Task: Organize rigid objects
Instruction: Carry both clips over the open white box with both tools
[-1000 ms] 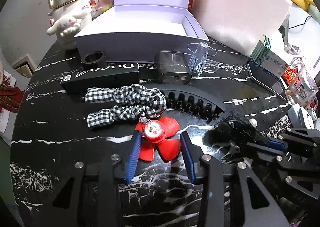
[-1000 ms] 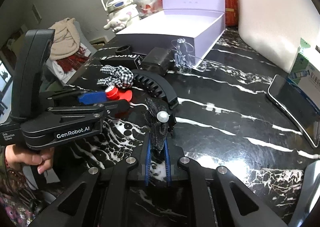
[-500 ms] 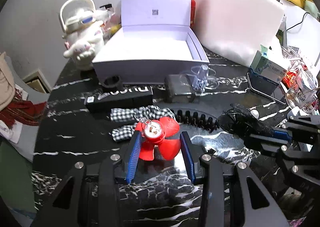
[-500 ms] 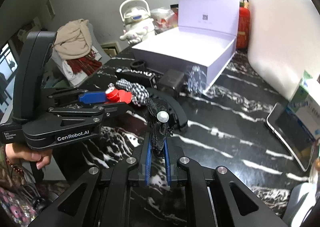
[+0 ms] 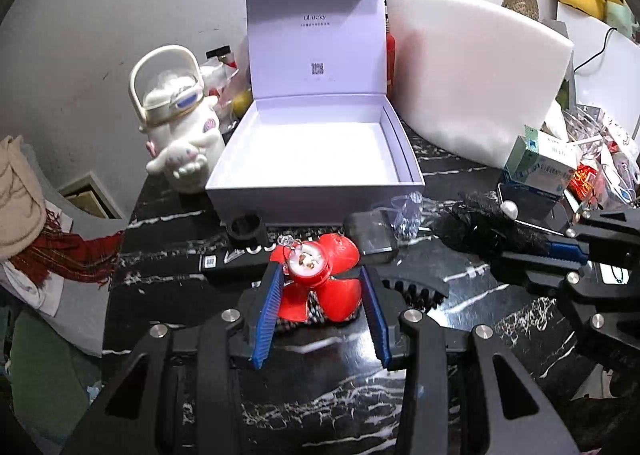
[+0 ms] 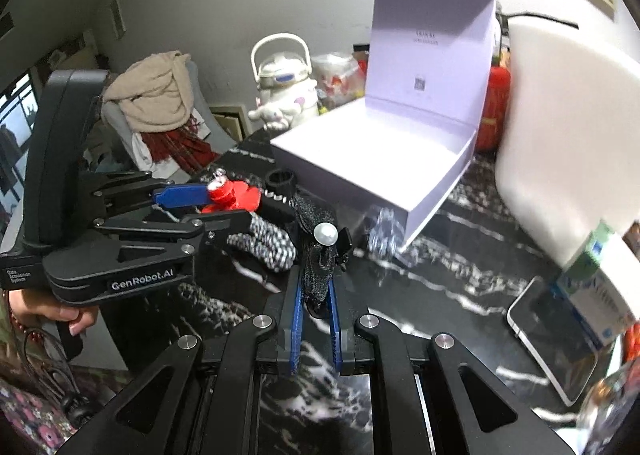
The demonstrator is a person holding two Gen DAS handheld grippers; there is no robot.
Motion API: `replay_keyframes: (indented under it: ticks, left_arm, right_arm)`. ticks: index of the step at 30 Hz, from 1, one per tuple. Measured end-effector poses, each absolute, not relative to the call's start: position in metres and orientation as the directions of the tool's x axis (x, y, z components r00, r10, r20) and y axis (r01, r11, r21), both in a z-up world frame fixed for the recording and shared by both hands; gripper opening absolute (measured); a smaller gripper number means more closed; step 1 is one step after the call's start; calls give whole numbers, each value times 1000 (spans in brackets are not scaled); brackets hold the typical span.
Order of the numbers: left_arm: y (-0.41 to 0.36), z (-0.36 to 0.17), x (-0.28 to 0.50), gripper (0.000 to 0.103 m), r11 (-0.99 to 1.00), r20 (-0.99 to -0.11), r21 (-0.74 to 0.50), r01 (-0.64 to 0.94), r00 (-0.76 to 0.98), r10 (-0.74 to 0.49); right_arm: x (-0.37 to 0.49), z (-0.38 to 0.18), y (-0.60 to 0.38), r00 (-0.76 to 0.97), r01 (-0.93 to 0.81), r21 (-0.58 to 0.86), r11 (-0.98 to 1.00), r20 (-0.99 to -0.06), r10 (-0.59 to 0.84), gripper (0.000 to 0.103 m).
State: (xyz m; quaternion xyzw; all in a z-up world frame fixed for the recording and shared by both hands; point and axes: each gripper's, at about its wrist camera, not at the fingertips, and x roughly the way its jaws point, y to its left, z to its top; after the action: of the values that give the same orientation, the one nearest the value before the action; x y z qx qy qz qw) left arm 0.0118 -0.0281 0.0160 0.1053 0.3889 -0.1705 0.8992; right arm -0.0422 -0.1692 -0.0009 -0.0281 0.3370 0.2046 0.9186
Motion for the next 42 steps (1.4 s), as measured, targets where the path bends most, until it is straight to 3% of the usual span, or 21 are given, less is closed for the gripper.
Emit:
replay_keyframes:
  ticks: [20,42]
  left_arm:
    - [-40,54,75,39,911,-693,92,402,683,-232]
    - [-78,52,179,39,890,-703,115,440,670,-240]
  right_arm:
    - [19,39,-165,734,-426,16,904,-578,356,12]
    - [105,43,-188,758,-380,-7,925,-575,307,12]
